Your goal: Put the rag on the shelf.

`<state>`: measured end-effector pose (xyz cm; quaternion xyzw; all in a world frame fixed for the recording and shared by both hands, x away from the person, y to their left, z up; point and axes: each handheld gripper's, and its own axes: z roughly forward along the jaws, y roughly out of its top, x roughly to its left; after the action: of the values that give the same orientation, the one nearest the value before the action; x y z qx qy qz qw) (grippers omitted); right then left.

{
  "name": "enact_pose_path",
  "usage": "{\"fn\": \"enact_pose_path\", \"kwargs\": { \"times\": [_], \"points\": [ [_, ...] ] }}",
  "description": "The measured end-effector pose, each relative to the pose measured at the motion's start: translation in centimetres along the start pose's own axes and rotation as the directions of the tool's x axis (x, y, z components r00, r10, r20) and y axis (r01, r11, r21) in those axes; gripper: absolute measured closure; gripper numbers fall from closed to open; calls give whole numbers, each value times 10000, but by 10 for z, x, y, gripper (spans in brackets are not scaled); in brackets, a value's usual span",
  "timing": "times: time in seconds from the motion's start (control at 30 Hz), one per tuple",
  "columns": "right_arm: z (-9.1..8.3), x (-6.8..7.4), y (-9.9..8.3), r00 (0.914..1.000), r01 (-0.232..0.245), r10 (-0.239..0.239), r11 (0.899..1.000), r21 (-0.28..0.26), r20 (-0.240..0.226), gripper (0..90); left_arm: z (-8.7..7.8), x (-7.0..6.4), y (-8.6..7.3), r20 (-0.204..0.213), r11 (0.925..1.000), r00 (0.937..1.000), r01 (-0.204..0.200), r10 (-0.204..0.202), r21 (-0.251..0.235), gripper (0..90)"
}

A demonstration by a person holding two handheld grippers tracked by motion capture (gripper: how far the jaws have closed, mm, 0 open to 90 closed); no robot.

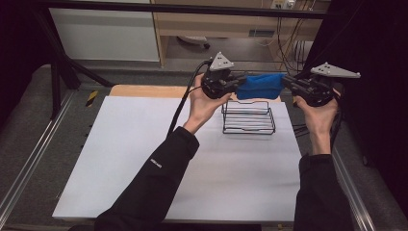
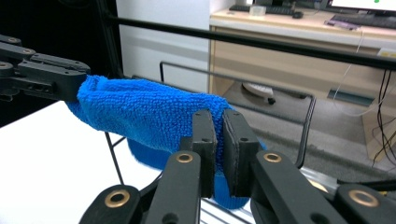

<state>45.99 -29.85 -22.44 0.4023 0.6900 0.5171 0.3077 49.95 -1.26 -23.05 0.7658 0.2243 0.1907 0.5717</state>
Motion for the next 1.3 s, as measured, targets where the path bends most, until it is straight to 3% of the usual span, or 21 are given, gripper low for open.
{"fn": "enact_pose_path", "kwargs": {
  "times": [0.27,0.43,0.63,0.7,1.07,1.17,1.3],
  "points": [
    [6,-1,-13,9999,-92,96,9993,365,-106,841,5,-2,-12,35,9988,10000,49,-51,483,811],
    [7,-1,-16,9999,-41,45,9993,361,-110,841,2,-2,-13,146,9986,9998,148,-156,514,778],
    [7,-1,-18,9999,83,-80,9995,291,-84,841,-11,0,3,314,9982,9978,594,-591,-83,725],
    [8,-1,-18,9999,112,-110,9995,280,-85,841,-12,0,8,295,9981,9977,612,-609,-83,729],
    [9,0,-20,9996,282,-280,9992,273,-68,840,-20,3,15,245,9946,9958,898,-886,-525,767],
    [9,1,-20,9995,306,-304,9991,286,-63,840,-15,3,13,195,9966,9964,828,-828,-18,812],
    [9,1,-20,9995,298,-296,9992,263,-65,838,-4,-1,2,407,9929,9963,710,-752,955,897]
  ]
}}
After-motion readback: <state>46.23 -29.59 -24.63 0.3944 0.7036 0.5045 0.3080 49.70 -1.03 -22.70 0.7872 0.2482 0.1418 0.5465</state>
